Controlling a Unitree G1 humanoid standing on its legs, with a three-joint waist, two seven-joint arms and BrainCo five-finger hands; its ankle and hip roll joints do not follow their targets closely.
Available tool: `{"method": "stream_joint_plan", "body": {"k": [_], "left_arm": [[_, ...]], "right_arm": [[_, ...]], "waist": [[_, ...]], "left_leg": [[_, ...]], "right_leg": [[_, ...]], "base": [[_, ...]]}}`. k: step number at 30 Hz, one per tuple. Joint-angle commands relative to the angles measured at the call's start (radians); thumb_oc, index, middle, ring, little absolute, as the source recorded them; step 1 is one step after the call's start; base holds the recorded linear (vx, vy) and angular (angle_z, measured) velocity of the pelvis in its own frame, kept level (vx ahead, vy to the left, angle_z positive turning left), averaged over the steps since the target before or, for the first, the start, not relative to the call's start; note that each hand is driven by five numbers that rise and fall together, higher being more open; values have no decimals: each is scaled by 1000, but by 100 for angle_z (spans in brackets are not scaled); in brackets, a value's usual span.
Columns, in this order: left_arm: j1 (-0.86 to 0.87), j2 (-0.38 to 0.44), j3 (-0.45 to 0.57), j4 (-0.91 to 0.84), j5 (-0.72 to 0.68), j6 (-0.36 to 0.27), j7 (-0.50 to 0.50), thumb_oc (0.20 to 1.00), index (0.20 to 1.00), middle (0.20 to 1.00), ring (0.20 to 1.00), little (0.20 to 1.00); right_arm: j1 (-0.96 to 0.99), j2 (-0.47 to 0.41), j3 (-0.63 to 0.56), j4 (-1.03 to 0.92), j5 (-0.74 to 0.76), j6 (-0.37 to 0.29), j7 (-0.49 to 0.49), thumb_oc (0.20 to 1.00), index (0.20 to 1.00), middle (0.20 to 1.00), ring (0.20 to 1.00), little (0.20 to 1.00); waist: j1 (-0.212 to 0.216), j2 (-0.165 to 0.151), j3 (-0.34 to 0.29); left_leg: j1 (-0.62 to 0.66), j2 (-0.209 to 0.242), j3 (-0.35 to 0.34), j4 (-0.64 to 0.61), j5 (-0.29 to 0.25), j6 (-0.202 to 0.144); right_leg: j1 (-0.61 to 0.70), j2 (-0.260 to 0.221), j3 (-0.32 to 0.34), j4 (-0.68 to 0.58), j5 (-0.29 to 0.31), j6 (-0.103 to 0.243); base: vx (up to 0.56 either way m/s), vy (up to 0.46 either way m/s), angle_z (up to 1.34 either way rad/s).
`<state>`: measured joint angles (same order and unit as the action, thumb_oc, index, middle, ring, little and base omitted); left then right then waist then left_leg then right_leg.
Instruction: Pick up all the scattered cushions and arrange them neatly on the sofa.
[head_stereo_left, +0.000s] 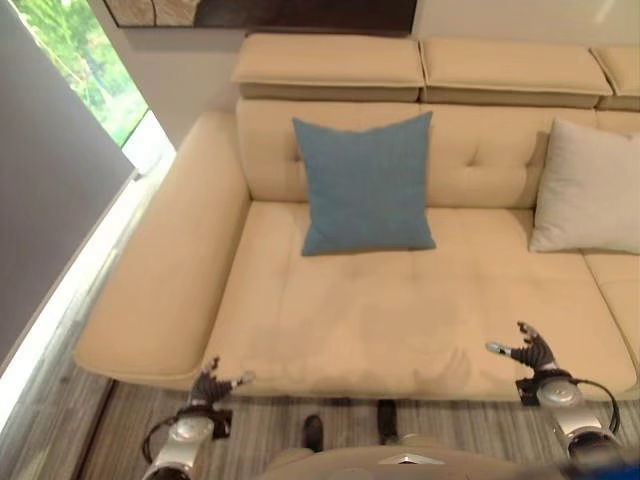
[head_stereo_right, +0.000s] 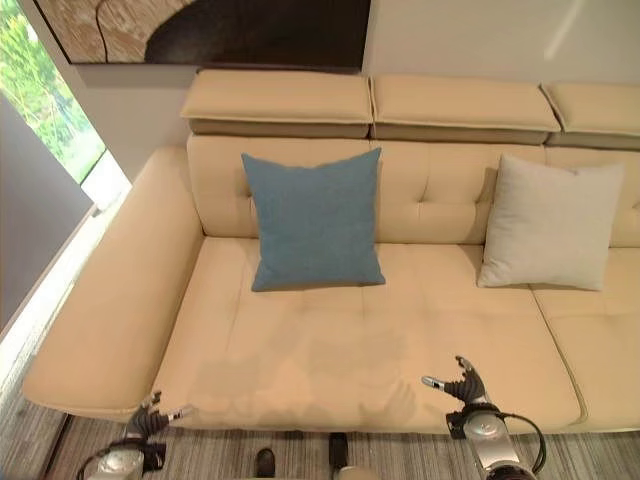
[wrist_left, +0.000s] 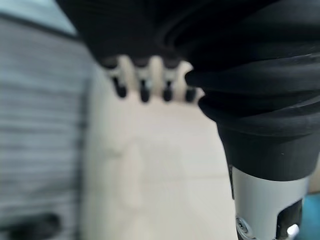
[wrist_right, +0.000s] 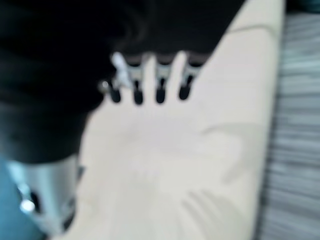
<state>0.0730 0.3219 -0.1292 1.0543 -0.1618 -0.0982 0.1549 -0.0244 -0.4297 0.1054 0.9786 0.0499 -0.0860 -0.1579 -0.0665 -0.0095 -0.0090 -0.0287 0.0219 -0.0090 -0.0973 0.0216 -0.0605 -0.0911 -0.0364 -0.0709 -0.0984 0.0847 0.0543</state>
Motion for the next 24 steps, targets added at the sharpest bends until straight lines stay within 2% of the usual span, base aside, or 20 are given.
{"method": "stream_joint_plan", "body": {"k": [1, 4, 8, 9, 10, 11, 14, 16, 17, 19, 20, 22, 23, 24], "left_arm": [[-68, 4, 13, 64, 92, 13, -7, 1000, 1000, 1000, 1000, 1000], [-65, -7, 12, 121, 116, 25, -1, 1000, 1000, 1000, 1000, 1000], [-81, -8, 1, 153, 126, 30, 3, 1000, 1000, 1000, 1000, 1000], [-80, -13, 0, 156, 130, 33, 0, 1000, 1000, 1000, 1000, 1000], [-84, -17, -5, 154, 133, 31, 0, 1000, 1000, 1000, 1000, 1000], [-101, -27, -11, 146, 116, 27, 2, 1000, 1000, 1000, 1000, 1000], [-116, -38, -21, 140, 101, 27, -1, 1000, 1000, 1000, 1000, 1000], [-126, -45, -44, 136, 108, 30, -8, 1000, 1000, 1000, 1000, 1000], [-133, -40, -54, 132, 120, 28, -10, 1000, 1000, 1000, 1000, 1000], [-140, -33, -64, 130, 136, 22, -12, 1000, 1000, 1000, 1000, 1000], [-139, -31, -61, 129, 139, 23, -14, 1000, 1000, 1000, 1000, 1000], [-143, -20, -64, 123, 140, 24, -15, 1000, 1000, 1000, 1000, 1000], [-143, -20, -64, 123, 140, 24, -15, 1000, 1000, 1000, 1000, 1000], [-141, -15, -66, 123, 146, 25, -15, 1000, 1000, 1000, 1000, 1000]], "right_arm": [[-29, -25, 12, 41, -28, -21, 9, 1000, 1000, 1000, 1000, 1000], [-9, 4, 14, 140, -29, -8, 15, 1000, 1000, 1000, 1000, 1000], [2, 30, 11, 234, -18, 1, 16, 1000, 1000, 1000, 1000, 1000], [5, 36, 11, 252, -15, 7, 19, 1000, 1000, 1000, 1000, 1000], [0, 35, 19, 263, -21, 9, 17, 1000, 1000, 1000, 1000, 1000], [-19, 31, 22, 271, -14, 15, 15, 1000, 1000, 1000, 1000, 1000], [-22, 32, 19, 265, -9, 23, 15, 1000, 1000, 1000, 1000, 1000], [-38, 41, 20, 275, -2, 34, 21, 1000, 1000, 1000, 1000, 1000], [-52, 49, 28, 276, -8, 37, 24, 1000, 1000, 1000, 1000, 1000], [-65, 60, 40, 284, -22, 38, 25, 1000, 1000, 1000, 1000, 1000], [-67, 65, 44, 283, -26, 37, 25, 1000, 1000, 1000, 1000, 1000], [-75, 72, 47, 291, -38, 46, 24, 1000, 1000, 1000, 1000, 1000], [-75, 72, 47, 291, -38, 46, 24, 1000, 1000, 1000, 1000, 1000], [-78, 71, 50, 295, -42, 46, 22, 1000, 1000, 1000, 1000, 1000]], "waist": [[3, 10, -16], [1, 10, -9], [-1, 8, 7], [3, 1, 4], [8, -5, 8], [18, -23, 28], [13, -20, 39], [0, -21, 52], [0, -27, 67], [8, -29, 75], [13, -28, 76], [26, -23, 102], [26, -22, 104], [33, -14, 114]], "left_leg": [[58, 47, 28, 10, 21, -74], [82, 56, 26, 10, 19, -75], [78, 78, 19, 10, 49, -88], [82, 81, 15, 13, 36, -80], [77, 73, -7, 45, 22, -71], [32, 7, -107, 175, -43, -50], [37, -40, -188, 199, -66, -27], [37, -76, -185, 159, -97, -1], [30, -100, -165, 146, -103, 13], [26, -116, -136, 130, -102, 24], [24, -117, -123, 125, -100, 27], [2, -117, -85, 137, -83, 35], [4, -116, -85, 138, -85, 35], [-4, -111, -71, 138, -74, 41]], "right_leg": [[54, -19, -38, 11, -41, 94], [83, -11, -41, 18, -55, 86], [90, 6, -46, 11, -64, 77], [92, 10, -42, 11, -68, 77], [90, 8, -33, 11, -65, 77], [67, -3, -6, 11, -45, 77], [0, -5, 41, 29, 1, 83], [-62, -21, 94, 48, 49, 108], [-105, -33, 112, 39, 91, 137], [-140, -39, 126, 19, 118, 162], [-148, -40, 123, 16, 117, 165], [-166, -46, 55, 77, 90, 155], [-166, -45, 56, 80, 88, 154], [-158, -46, 23, 138, 51, 136]], "base": [[0, 0, 0], [-12, -62, 1], [-75, -74, 18], [-88, -54, 16], [-185, -39, -2], [-233, 22, -5], [-228, 120, -57], [-289, 260, -65], [-322, 266, -62], [-280, 235, -179], [-245, 167, -160], [-257, 92, -77], [-227, 59, -82], [-262, 80, -75]]}}
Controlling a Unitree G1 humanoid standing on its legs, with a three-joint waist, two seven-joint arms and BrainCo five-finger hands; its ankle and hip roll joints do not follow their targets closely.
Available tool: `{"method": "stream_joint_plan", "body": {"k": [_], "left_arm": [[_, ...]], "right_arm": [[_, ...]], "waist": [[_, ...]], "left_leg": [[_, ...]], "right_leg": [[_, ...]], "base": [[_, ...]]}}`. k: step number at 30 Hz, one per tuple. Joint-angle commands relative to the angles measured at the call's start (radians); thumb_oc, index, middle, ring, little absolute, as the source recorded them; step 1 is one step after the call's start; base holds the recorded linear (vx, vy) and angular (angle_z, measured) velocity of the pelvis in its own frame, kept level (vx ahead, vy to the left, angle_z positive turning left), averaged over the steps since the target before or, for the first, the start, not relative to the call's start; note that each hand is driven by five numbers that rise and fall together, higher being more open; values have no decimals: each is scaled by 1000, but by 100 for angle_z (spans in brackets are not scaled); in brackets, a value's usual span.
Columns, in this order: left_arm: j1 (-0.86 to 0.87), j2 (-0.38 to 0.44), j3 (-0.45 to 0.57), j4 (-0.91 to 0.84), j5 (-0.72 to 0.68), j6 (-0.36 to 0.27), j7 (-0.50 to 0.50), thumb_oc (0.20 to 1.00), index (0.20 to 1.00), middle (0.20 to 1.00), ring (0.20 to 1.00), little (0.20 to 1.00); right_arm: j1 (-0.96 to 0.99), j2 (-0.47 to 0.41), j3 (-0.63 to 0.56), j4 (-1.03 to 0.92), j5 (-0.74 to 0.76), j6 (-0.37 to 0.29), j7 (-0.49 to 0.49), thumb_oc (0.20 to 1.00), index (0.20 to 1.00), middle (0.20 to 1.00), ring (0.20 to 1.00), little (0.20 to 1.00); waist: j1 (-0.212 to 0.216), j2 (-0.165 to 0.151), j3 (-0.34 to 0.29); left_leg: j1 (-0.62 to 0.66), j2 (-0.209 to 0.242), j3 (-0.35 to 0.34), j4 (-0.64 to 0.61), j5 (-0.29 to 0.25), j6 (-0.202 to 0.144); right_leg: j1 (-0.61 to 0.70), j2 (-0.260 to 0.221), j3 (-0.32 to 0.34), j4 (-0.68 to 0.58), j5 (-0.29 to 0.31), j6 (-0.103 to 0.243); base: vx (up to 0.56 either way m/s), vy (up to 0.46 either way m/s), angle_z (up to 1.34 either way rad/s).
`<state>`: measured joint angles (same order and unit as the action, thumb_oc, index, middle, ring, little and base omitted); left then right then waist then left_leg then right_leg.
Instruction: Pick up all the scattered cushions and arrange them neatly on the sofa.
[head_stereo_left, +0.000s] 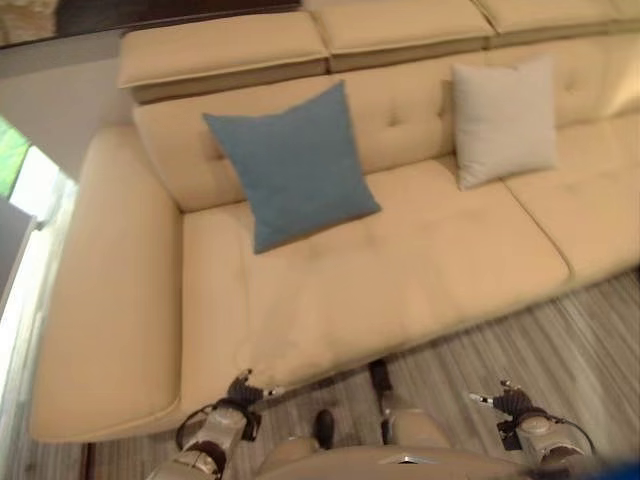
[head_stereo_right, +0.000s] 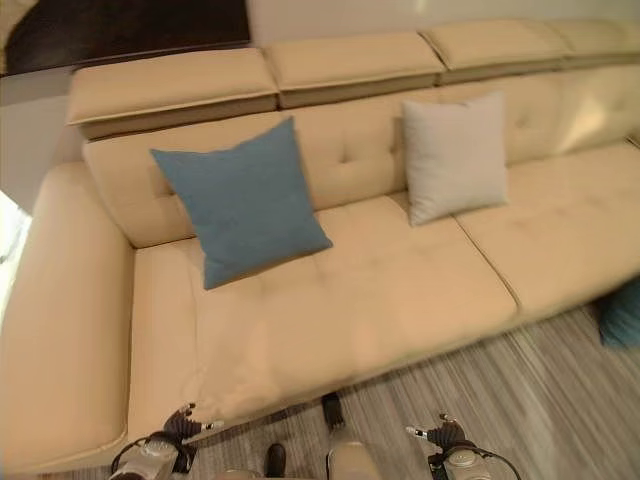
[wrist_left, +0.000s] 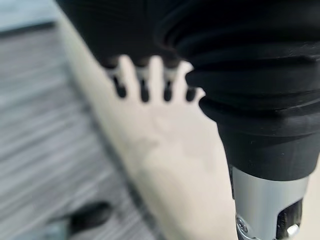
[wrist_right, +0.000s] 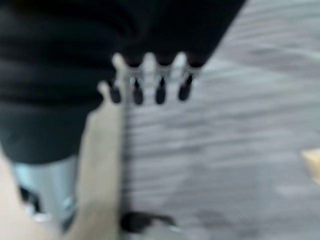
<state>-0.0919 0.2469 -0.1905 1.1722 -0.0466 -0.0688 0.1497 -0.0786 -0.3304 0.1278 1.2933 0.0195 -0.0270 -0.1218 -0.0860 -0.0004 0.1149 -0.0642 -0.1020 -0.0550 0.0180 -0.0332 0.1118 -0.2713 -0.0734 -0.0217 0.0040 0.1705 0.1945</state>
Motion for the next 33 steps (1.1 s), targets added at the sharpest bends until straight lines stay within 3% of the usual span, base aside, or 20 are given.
{"method": "stream_joint_plan", "body": {"k": [1, 2, 3, 5, 6, 12, 13, 14, 15, 16, 17, 23, 24, 25, 27, 28, 30, 33], "left_arm": [[30, 62, -2, 7, 29, -1, -13, 1000, 1000, 1000, 1000, 1000], [34, 61, 1, 9, 25, 1, -14, 1000, 1000, 1000, 1000, 1000], [39, 61, 4, 13, 24, 4, -17, 1000, 1000, 1000, 1000, 1000], [44, 55, 6, 16, 21, 7, -21, 1000, 1000, 1000, 1000, 1000], [46, 52, 3, 23, 26, 11, -26, 1000, 1000, 1000, 1000, 1000], [26, 29, -25, 30, 32, 18, -24, 1000, 1000, 1000, 1000, 1000], [18, 22, -44, 20, 36, 18, -23, 1000, 1000, 1000, 1000, 1000], [10, 13, -59, 10, 35, 19, -19, 1000, 1000, 1000, 1000, 1000], [10, 13, -59, 10, 35, 19, -19, 1000, 1000, 1000, 1000, 1000], [9, 9, -64, 5, 28, 18, -11, 1000, 1000, 1000, 1000, 1000], [8, 6, -67, 6, 27, 18, -8, 1000, 1000, 1000, 1000, 1000], [-10, 12, -65, 27, 36, 16, -2, 1000, 1000, 1000, 1000, 1000], [-9, 20, -58, 31, 46, 14, -1, 1000, 1000, 1000, 1000, 1000], [-9, 20, -58, 32, 46, 14, -1, 1000, 1000, 1000, 1000, 1000], [-7, 29, -57, 26, 45, 12, -1, 1000, 1000, 1000, 1000, 1000], [-11, 33, -56, 23, 41, 11, 1, 1000, 1000, 1000, 1000, 1000], [-4, 34, -50, 21, 39, 8, 1, 1000, 1000, 1000, 1000, 1000], [7, 37, -39, 23, 36, 11, -4, 1000, 1000, 1000, 1000, 1000]], "right_arm": [[-18, -31, 22, -14, -9, -15, -14, 1000, 1000, 1000, 1000, 1000], [-12, -32, 17, -8, -9, -15, -15, 1000, 1000, 1000, 1000, 1000], [-6, -31, 12, -3, -10, -14, -16, 1000, 1000, 1000, 1000, 1000], [-1, -30, 10, 5, -23, -8, -18, 1000, 1000, 1000, 1000, 1000], [3, -30, 2, 12, -22, -6, -20, 1000, 1000, 1000, 1000, 1000], [17, -20, 2, 4, -1, -8, -29, 1000, 1000, 1000, 1000, 1000], [22, -20, 8, 0, 11, -10, -32, 1000, 1000, 1000, 1000, 1000], [19, -19, 14, 2, 17, -8, -34, 1000, 1000, 1000, 1000, 1000], [19, -19, 14, 2, 17, -8, -34, 1000, 1000, 1000, 1000, 1000], [20, -19, 17, 6, 19, -7, -36, 1000, 1000, 1000, 1000, 1000], [19, -21, 20, 9, 18, -6, -36, 1000, 1000, 1000, 1000, 1000], [0, -15, 9, 12, 43, -5, -36, 1000, 1000, 1000, 1000, 1000], [-15, -6, 10, 15, 47, -7, -39, 1000, 1000, 1000, 1000, 1000], [-14, -6, 9, 15, 47, -7, -39, 1000, 1000, 1000, 1000, 1000], [-24, -2, 12, 14, 42, -7, -41, 1000, 1000, 1000, 1000, 1000], [-28, 4, 15, 13, 36, -7, -44, 1000, 1000, 1000, 1000, 1000], [-17, 0, 14, 17, 16, -10, -49, 1000, 1000, 1000, 1000, 1000], [3, -4, 3, 18, 14, -15, -47, 1000, 1000, 1000, 1000, 1000]], "waist": [[61, -5, -6], [67, 5, -12], [73, 11, -21], [100, 24, -38], [106, 13, -49], [87, -29, -47], [89, -43, -35], [101, -49, -31], [102, -49, -30], [114, -47, -32], [116, -44, -29], [102, -29, -18], [107, -27, -15], [112, -27, -14], [118, -25, -5], [128, -24, 2], [152, -8, 9], [150, -11, -9]], "left_leg": [[27, 28, -14, 8, 6, -122], [21, 40, -9, -3, 20, -115], [22, 48, -4, -17, 24, -115], [7, 66, 20, -11, 24, -116], [5, 65, 35, -5, 19, -126], [-21, 74, 55, 72, 12, -168], [-33, 70, 13, 116, 6, -177], [-43, 38, -93, 125, -4, -176], [-42, 38, -93, 125, -4, -176], [-51, 9, -205, 122, -7, -172], [-56, -4, -245, 120, -5, -173], [-42, -14, -207, 72, -2, -148], [-40, -12, -151, 49, 0, -133], [-39, -11, -146, 49, -1, -132], [-41, -3, -102, 35, 5, -125], [-43, 6, -82, 35, 6, -124], [-45, 28, -35, 39, 8, -124], [-24, 34, -7, 0, 21, -120]], "right_leg": [[50, -6, -67, 145, -102, -29], [62, -7, -88, 217, -142, -43], [84, -12, -101, 223, -168, -53], [140, -58, -188, 246, -207, -62], [188, -53, -198, 196, -218, -58], [245, 11, -146, 55, -216, -69], [253, 27, -105, 21, -197, -80], [250, 34, -63, 6, -180, -82], [251, 34, -63, 6, -181, -82], [242, 41, -15, 1, -171, -79], [235, 44, 15, 1, -163, -72], [149, 44, 142, 11, -99, -23], [107, 37, 176, -4, -64, 7], [106, 38, 180, -4, -64, 7], [64, 34, 153, 17, -54, 20], [50, 27, 87, 45, -67, 18], [80, -28, -127, 82, -124, -21], [129, -5, -164, 96, -157, -43]], "base": [[-340, 96, -49], [-274, 50, -22], [-160, 1, -40], [-114, -60, -53], [-81, -105, -57], [-78, -158, -15], [-183, -140, -6], [-155, -94, -61], [-98, -5, -88], [-67, 38, -108], [-103, 69, -76], [-72, 176, -107], [-64, 184, -172], [-97, 250, -223], [-95, 126, -167], [-119, 111, -108], [-99, 109, -78], [-24, 34, -102]]}}
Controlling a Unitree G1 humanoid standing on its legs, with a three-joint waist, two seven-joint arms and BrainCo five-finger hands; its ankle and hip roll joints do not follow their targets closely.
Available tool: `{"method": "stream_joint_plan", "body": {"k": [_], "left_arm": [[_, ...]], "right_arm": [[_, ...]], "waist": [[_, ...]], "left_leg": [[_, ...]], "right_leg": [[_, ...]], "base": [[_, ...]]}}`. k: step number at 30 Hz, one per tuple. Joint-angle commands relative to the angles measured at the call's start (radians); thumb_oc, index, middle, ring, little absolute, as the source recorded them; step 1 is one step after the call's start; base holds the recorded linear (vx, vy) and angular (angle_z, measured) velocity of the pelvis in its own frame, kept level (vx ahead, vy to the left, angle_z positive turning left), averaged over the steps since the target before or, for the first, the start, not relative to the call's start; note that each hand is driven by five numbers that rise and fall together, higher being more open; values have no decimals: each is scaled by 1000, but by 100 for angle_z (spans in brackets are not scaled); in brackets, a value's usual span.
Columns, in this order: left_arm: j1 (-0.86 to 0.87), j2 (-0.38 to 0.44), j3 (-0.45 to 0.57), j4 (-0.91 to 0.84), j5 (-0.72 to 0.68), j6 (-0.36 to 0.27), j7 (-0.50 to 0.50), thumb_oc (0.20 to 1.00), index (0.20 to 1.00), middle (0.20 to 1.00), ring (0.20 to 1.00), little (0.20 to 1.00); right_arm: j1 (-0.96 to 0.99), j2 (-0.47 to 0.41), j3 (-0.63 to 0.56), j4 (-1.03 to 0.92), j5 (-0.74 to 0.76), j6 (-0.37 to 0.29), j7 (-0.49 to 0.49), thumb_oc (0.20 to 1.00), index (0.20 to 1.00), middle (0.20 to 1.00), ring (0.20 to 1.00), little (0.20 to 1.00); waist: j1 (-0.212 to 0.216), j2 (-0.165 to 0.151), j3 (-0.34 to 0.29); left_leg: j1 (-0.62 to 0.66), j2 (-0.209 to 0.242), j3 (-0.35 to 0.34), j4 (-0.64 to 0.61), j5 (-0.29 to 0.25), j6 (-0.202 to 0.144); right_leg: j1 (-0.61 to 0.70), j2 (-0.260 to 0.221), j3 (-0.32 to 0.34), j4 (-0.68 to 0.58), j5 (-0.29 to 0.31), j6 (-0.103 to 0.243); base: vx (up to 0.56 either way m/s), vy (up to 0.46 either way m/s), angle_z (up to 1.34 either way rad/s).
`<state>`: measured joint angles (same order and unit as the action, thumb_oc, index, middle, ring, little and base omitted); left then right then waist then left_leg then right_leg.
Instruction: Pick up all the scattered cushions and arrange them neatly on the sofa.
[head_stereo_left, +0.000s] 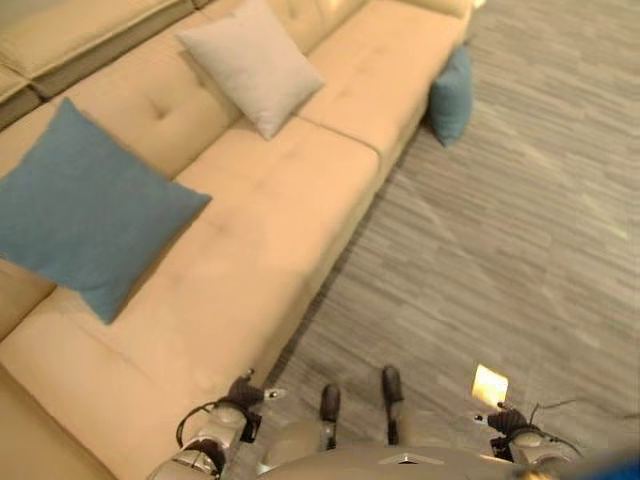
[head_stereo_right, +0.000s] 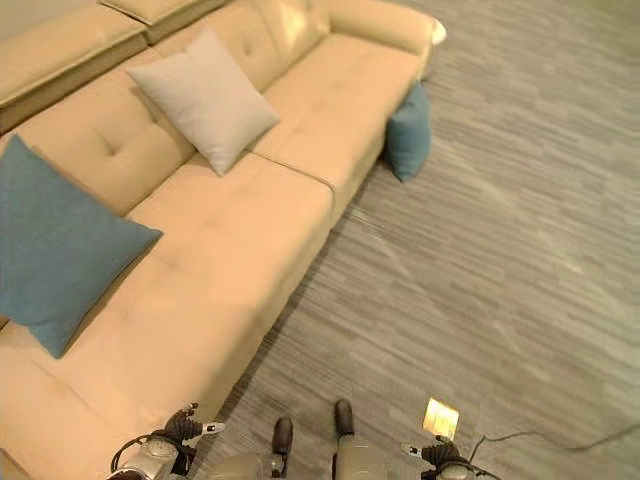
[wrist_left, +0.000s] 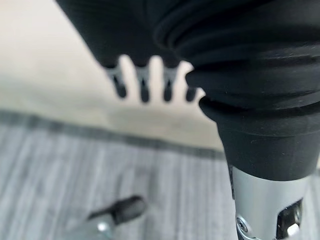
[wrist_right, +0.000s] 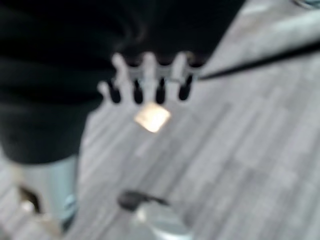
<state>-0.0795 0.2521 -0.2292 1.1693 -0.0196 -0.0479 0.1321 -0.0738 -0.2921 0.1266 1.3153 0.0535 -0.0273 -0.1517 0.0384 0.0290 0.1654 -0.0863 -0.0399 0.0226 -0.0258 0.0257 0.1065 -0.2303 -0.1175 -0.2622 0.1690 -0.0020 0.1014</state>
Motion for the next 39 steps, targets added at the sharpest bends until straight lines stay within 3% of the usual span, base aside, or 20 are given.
{"method": "stream_joint_plan", "body": {"k": [1, 2, 8, 11, 13, 14, 15, 17, 23, 26, 28, 29, 30, 32, 33, 35, 36, 37, 39], "left_arm": [[-4, 29, 0, 29, 10, -9, 12, 1000, 1000, 1000, 1000, 1000], [-1, 25, 6, 28, 8, -7, 9, 1000, 1000, 1000, 1000, 1000], [1, 6, -4, 30, 17, 0, -1, 1000, 1000, 1000, 1000, 1000], [-10, -8, -17, 34, 18, 3, -3, 1000, 1000, 1000, 1000, 1000], [-13, -11, -19, 37, 18, 3, -3, 1000, 1000, 1000, 1000, 1000], [-13, -15, -23, 42, 10, 5, -1, 1000, 1000, 1000, 1000, 1000], [-14, -15, -23, 42, 10, 5, -1, 1000, 1000, 1000, 1000, 1000], [-19, -20, -37, 41, 4, 6, 3, 1000, 1000, 1000, 1000, 1000], [-20, -23, -46, 35, 6, 10, 8, 1000, 1000, 1000, 1000, 1000], [-15, -18, -41, 32, 4, 10, 11, 1000, 1000, 1000, 1000, 1000], [-11, -20, -37, 32, 0, 14, 13, 1000, 1000, 1000, 1000, 1000], [-10, -17, -35, 30, 1, 14, 12, 1000, 1000, 1000, 1000, 1000], [-17, -10, -44, 17, 1, 14, 13, 1000, 1000, 1000, 1000, 1000], [-24, -4, -50, 5, -1, 14, 16, 1000, 1000, 1000, 1000, 1000], [-31, 2, -59, -3, -3, 12, 19, 1000, 1000, 1000, 1000, 1000], [-39, 4, -57, -13, -8, 7, 23, 1000, 1000, 1000, 1000, 1000], [-44, 0, -61, -11, -9, 5, 22, 1000, 1000, 1000, 1000, 1000], [-47, 0, -61, -6, -4, 4, 19, 1000, 1000, 1000, 1000, 1000], [-38, -5, -52, 1, 0, 1, 14, 1000, 1000, 1000, 1000, 1000]], "right_arm": [[4, -47, -2, 0, -23, -12, -19, 1000, 1000, 1000, 1000, 1000], [7, -53, -7, 5, -25, -8, -18, 1000, 1000, 1000, 1000, 1000], [37, -57, -32, 6, 3, -9, -13, 1000, 1000, 1000, 1000, 1000], [49, -63, -54, 9, 37, -16, -14, 1000, 1000, 1000, 1000, 1000], [51, -63, -58, 11, 44, -16, -17, 1000, 1000, 1000, 1000, 1000], [55, -65, -61, 14, 53, -12, -18, 1000, 1000, 1000, 1000, 1000], [55, -65, -61, 14, 53, -12, -18, 1000, 1000, 1000, 1000, 1000], [45, -68, -49, 15, 46, -8, -20, 1000, 1000, 1000, 1000, 1000], [31, -70, -37, 15, 37, -10, -27, 1000, 1000, 1000, 1000, 1000], [28, -69, -31, 11, 31, -9, -24, 1000, 1000, 1000, 1000, 1000], [17, -64, -28, 9, 16, -6, -21, 1000, 1000, 1000, 1000, 1000], [11, -65, -23, 9, 9, -5, -18, 1000, 1000, 1000, 1000, 1000], [-1, -63, -18, 3, 4, -7, -15, 1000, 1000, 1000, 1000, 1000], [-11, -63, -5, -2, -6, -7, -19, 1000, 1000, 1000, 1000, 1000], [-19, -63, -2, -13, -7, -9, -21, 1000, 1000, 1000, 1000, 1000], [-23, -63, 4, -23, -9, -12, -22, 1000, 1000, 1000, 1000, 1000], [-24, -61, 10, -30, -6, -15, -23, 1000, 1000, 1000, 1000, 1000], [-24, -68, 7, -28, -5, -11, -21, 1000, 1000, 1000, 1000, 1000], [-24, -68, 13, -29, -12, -11, -22, 1000, 1000, 1000, 1000, 1000]], "waist": [[30, -41, -69], [41, -44, -83], [8, -41, -101], [-18, -48, -77], [-22, -52, -70], [-21, -61, -53], [-21, -61, -53], [-3, -59, -48], [23, -38, -58], [29, -31, -68], [32, -26, -79], [35, -26, -79], [27, -24, -67], [20, -17, -57], [9, -3, -48], [7, 4, -47], [-6, -3, -45], [-10, -14, -47], [-17, -16, -44]], "left_leg": [[2, -22, -64, 37, -37, -116], [11, -13, -30, 16, -36, -123], [50, 10, -28, -7, -31, -141], [21, 30, -9, 120, -68, -177], [4, 34, -6, 171, -80, -184], [-34, 38, -11, 262, -65, -192], [-37, 38, -12, 266, -66, -192], [-88, -25, -65, 237, -67, -176], [-148, -78, -68, 115, 35, -162], [-116, -79, -79, 115, 18, -143], [-73, -74, -75, 101, -7, -113], [-54, -71, -73, 94, -16, -103], [-17, -64, -74, 78, -26, -84], [-2, -57, -81, 72, -30, -77], [26, -40, -89, 64, -43, -77], [56, -28, -92, 56, -67, -82], [86, -31, -101, 50, -90, -87], [105, -35, -102, 45, -102, -92], [137, -25, -106, 40, -119, -105]], "right_leg": [[109, 33, 39, -75, 8, 46], [144, 28, -15, -129, 14, 50], [180, 69, 17, -206, 20, 36], [196, 74, 25, -200, 8, 23], [203, 74, 30, -198, 2, 19], [212, 69, 41, -185, -2, 8], [212, 70, 41, -185, -2, 7], [223, 76, 66, -191, -2, 6], [280, 132, 149, -211, -26, 1], [290, 138, 189, -161, -70, -7], [269, 122, 196, -47, -86, 20], [242, 114, 204, 10, -66, 36], [167, 100, 202, 152, 10, 76], [126, 94, 190, 229, 24, 80], [72, 68, 148, 264, 12, 62], [43, 37, 96, 185, -19, 34], [28, 50, 101, 84, -4, 28], [0, 32, 80, -15, 31, 37], [13, 28, 69, -103, 76, 51]], "base": [[-27, -41, -61], [-14, -63, -62], [49, -152, -26], [-7, -233, 5], [13, -137, 1], [29, -154, -4], [56, -136, -10], [102, -88, -28], [215, -54, -39], [336, 43, -79], [329, 81, -87], [313, 60, -74], [216, 35, -66], [192, 27, -44], [266, 18, 1], [315, -75, 2], [376, -203, -30], [380, -214, -21], [293, -184, 2]]}}
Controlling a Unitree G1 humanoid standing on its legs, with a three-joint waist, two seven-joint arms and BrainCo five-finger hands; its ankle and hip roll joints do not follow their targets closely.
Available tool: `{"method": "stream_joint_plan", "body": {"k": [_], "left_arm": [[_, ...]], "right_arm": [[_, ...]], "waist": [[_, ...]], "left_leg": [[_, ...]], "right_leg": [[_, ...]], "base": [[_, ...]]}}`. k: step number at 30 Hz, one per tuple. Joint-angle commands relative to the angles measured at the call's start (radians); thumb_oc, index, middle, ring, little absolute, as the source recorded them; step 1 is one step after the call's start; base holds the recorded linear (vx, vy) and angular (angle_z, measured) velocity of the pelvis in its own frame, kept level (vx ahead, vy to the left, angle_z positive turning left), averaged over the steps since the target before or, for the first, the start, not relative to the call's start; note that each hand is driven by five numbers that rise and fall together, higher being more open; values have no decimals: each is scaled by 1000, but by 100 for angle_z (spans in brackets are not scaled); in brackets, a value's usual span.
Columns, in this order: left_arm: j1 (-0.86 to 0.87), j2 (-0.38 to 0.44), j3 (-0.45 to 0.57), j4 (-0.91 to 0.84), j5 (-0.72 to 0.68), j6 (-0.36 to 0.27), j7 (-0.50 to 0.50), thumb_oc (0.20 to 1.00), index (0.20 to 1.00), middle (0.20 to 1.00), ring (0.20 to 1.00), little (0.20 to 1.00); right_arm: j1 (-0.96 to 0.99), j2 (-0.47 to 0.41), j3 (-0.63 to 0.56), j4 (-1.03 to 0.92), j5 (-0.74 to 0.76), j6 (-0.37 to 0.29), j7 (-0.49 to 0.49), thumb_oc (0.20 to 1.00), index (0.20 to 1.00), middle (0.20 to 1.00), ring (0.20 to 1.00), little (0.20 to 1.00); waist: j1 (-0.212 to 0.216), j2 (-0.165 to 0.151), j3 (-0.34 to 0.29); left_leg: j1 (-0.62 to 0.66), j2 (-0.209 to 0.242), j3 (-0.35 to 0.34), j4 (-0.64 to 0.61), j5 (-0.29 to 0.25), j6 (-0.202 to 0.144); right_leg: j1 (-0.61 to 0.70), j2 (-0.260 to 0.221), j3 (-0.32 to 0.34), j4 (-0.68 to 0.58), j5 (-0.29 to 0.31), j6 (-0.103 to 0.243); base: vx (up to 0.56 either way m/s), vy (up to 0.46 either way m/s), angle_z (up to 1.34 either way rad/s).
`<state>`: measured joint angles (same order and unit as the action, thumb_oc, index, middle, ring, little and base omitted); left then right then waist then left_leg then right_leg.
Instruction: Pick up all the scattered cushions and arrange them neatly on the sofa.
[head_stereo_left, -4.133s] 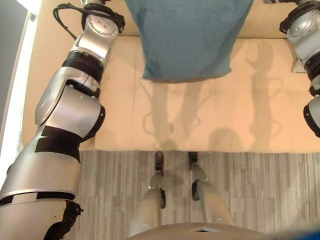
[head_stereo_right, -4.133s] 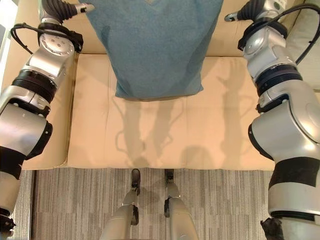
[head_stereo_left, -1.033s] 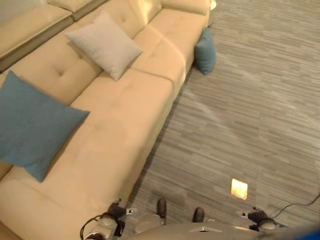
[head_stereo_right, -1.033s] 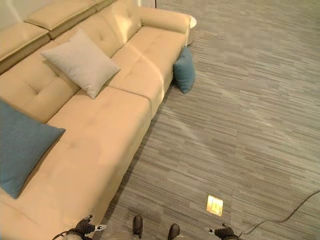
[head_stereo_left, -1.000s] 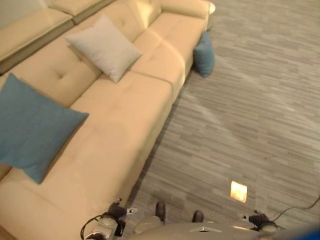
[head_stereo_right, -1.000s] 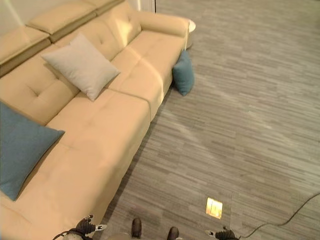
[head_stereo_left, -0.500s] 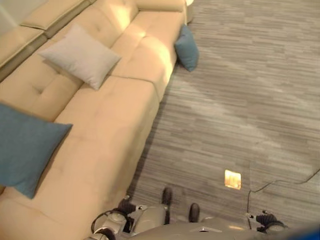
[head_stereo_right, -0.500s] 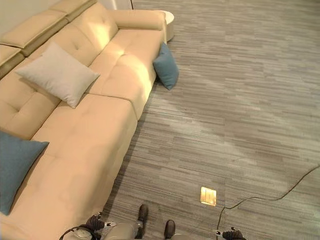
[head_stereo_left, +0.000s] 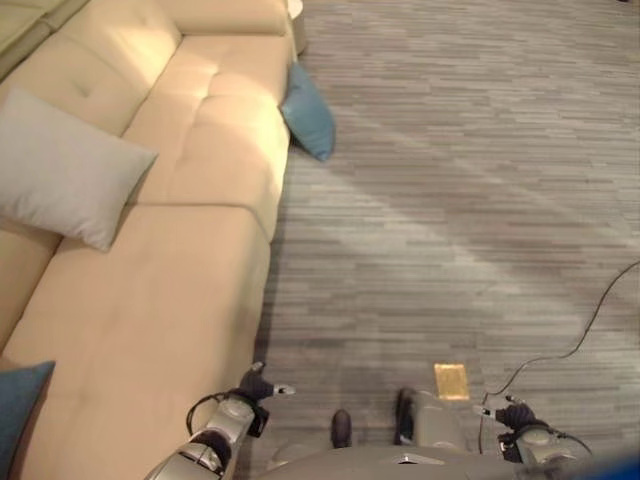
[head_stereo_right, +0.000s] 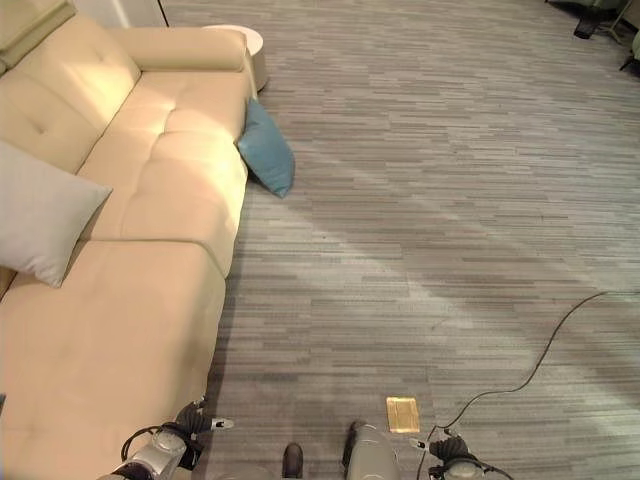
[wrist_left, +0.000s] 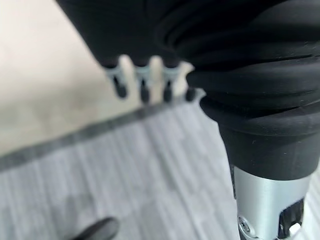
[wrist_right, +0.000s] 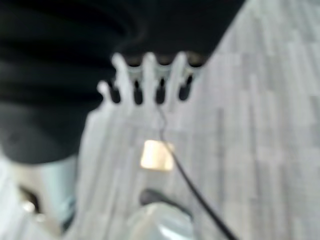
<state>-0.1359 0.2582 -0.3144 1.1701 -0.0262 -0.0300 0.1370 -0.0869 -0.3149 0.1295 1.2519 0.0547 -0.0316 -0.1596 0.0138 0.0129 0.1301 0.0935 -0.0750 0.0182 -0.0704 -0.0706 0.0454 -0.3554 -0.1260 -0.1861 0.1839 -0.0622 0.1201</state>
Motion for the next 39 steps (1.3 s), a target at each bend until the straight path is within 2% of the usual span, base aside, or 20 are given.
{"method": "stream_joint_plan", "body": {"k": [1, 4, 5, 6, 8, 9, 13, 14, 15, 17, 19, 23, 25, 28, 29, 30, 32, 35, 38, 39], "left_arm": [[22, -14, 39, 8, 6, -18, 6, 1000, 1000, 1000, 1000, 1000], [36, -20, 47, 31, 11, -20, 5, 1000, 1000, 1000, 1000, 1000], [34, -29, 38, 43, 25, -17, 8, 1000, 1000, 1000, 1000, 1000], [30, -31, 33, 42, 24, -15, 8, 1000, 1000, 1000, 1000, 1000], [12, -33, 28, 29, 10, -17, 9, 1000, 1000, 1000, 1000, 1000], [5, -34, 27, 26, 2, -16, 12, 1000, 1000, 1000, 1000, 1000], [-14, -39, 5, 8, -10, -15, 9, 1000, 1000, 1000, 1000, 1000], [-12, -42, 3, 6, -10, -14, 8, 1000, 1000, 1000, 1000, 1000], [-6, -45, 0, 8, -5, -14, 10, 1000, 1000, 1000, 1000, 1000], [2, -48, 0, 12, 0, -13, 10, 1000, 1000, 1000, 1000, 1000], [16, -48, 8, 29, 6, -11, 10, 1000, 1000, 1000, 1000, 1000], [46, -46, 33, 47, 1, -4, 8, 1000, 1000, 1000, 1000, 1000], [44, -39, 30, 46, 13, -2, 1, 1000, 1000, 1000, 1000, 1000], [36, -27, 23, 35, 10, -1, 3, 1000, 1000, 1000, 1000, 1000], [26, -20, 27, 28, 1, -4, 9, 1000, 1000, 1000, 1000, 1000], [25, -18, 29, 23, 1, -4, 9, 1000, 1000, 1000, 1000, 1000], [25, -18, 41, 39, 6, -10, 2, 1000, 1000, 1000, 1000, 1000], [31, -31, 46, 58, 6, -15, 5, 1000, 1000, 1000, 1000, 1000], [20, -38, 40, 49, -12, -11, 6, 1000, 1000, 1000, 1000, 1000], [-2, -35, 21, 30, -21, -10, 5, 1000, 1000, 1000, 1000, 1000]], "right_arm": [[-11, -42, 12, 36, -17, -5, -14, 1000, 1000, 1000, 1000, 1000], [-2, -44, 15, 44, -17, -4, -7, 1000, 1000, 1000, 1000, 1000], [3, -39, 10, 49, 2, -6, -9, 1000, 1000, 1000, 1000, 1000], [3, -40, 7, 49, 12, -10, -14, 1000, 1000, 1000, 1000, 1000], [4, -41, 2, 44, 43, -14, -19, 1000, 1000, 1000, 1000, 1000], [2, -38, -1, 40, 56, -16, -21, 1000, 1000, 1000, 1000, 1000], [-1, -40, 2, 38, 69, -14, -22, 1000, 1000, 1000, 1000, 1000], [-1, -41, 6, 37, 63, -14, -23, 1000, 1000, 1000, 1000, 1000], [2, -41, 7, 35, 59, -15, -24, 1000, 1000, 1000, 1000, 1000], [5, -44, 11, 36, 51, -17, -25, 1000, 1000, 1000, 1000, 1000], [11, -43, 7, 41, 51, -18, -21, 1000, 1000, 1000, 1000, 1000], [18, -41, -4, 48, 39, -12, -9, 1000, 1000, 1000, 1000, 1000], [6, -40, 1, 40, 22, -16, -2, 1000, 1000, 1000, 1000, 1000], [-7, -32, 13, 24, 19, -19, -1, 1000, 1000, 1000, 1000, 1000], [-16, -31, 24, 14, 17, -22, 0, 1000, 1000, 1000, 1000, 1000], [-17, -33, 28, 12, 14, -22, 0, 1000, 1000, 1000, 1000, 1000], [-19, -33, 29, 17, 12, -16, -1, 1000, 1000, 1000, 1000, 1000], [-5, -33, 31, 37, 15, -14, 1, 1000, 1000, 1000, 1000, 1000], [8, -32, 17, 47, 46, -13, -2, 1000, 1000, 1000, 1000, 1000], [12, -40, 13, 47, 61, -15, -15, 1000, 1000, 1000, 1000, 1000]], "waist": [[3, 0, -10], [-8, -5, -34], [-12, -10, -52], [-14, -19, -46], [-3, -45, -22], [-1, -51, -18], [19, -48, -16], [24, -38, -16], [28, -21, -18], [40, -6, -16], [53, 0, -19], [64, 1, -45], [65, 2, -41], [47, 20, -22], [32, 25, -14], [26, 23, -7], [-7, 6, -7], [-27, 5, -41], [-29, -3, -39], [-20, -29, -10]], "left_leg": [[-28, 16, -106, 86, -32, -51], [6, 41, -115, 104, -38, -82], [-17, 63, -104, 184, 21, -122], [-58, 73, -87, 276, 58, -140], [-152, 73, -64, 436, 97, -149], [-172, 74, -55, 458, 96, -145], [-261, 15, -31, 319, 30, -108], [-262, 7, -37, 244, 49, -103], [-276, 5, -43, 156, 107, -103], [-298, -2, -58, 79, 171, -107], [-326, -1, -32, 71, 213, -123], [-282, -11, -46, 98, 164, -78], [-234, -18, -39, 115, 113, -37], [-167, -4, -60, 102, 81, -19], [-113, -1, -82, 82, 53, -22], [-93, -2, -84, 79, 41, -26], [-28, -2, -116, 73, -6, -46], [18, 27, -153, 106, -35, -78], [-54, 60, -132, 319, 62, -130], [-178, 72, -79, 491, 111, -131]], "right_leg": [[128, 30, -14, -149, 154, 40], [152, 36, -5, -176, 164, 38], [200, 57, -5, -202, 158, 19], [224, 53, -9, -210, 157, 13], [268, 47, -16, -233, 147, -7], [282, 51, -17, -245, 141, -13], [335, 61, -15, -269, 108, -9], [347, 74, -11, -268, 98, -8], [360, 96, -6, -266, 83, -8], [390, 120, 9, -265, 59, -15], [439, 141, 42, -251, 18, -23], [447, 105, 56, -136, -37, -8], [367, 64, 57, 109, 23, 30], [241, 43, 43, 250, 73, 21], [163, 53, 11, 142, 58, 3], [169, 49, -4, 85, 68, 4], [121, 64, 34, -146, 147, 32], [152, 82, 90, -173, 164, 21], [214, 87, 74, -178, 139, -8], [261, 72, 67, -188, 123, -33]], "base": [[317, -228, 5], [312, -270, 28], [237, -307, 41], [188, -364, 26], [96, -291, 17], [129, -246, 3], [215, -142, -4], [320, -77, 0], [286, -54, -10], [356, -58, -17], [441, -34, -29], [356, 64, -67], [353, 84, -44], [306, -13, -12], [486, -128, 9], [630, -246, 22], [589, -287, 21], [462, -293, 80], [287, -318, 76], [221, -367, 54]]}}
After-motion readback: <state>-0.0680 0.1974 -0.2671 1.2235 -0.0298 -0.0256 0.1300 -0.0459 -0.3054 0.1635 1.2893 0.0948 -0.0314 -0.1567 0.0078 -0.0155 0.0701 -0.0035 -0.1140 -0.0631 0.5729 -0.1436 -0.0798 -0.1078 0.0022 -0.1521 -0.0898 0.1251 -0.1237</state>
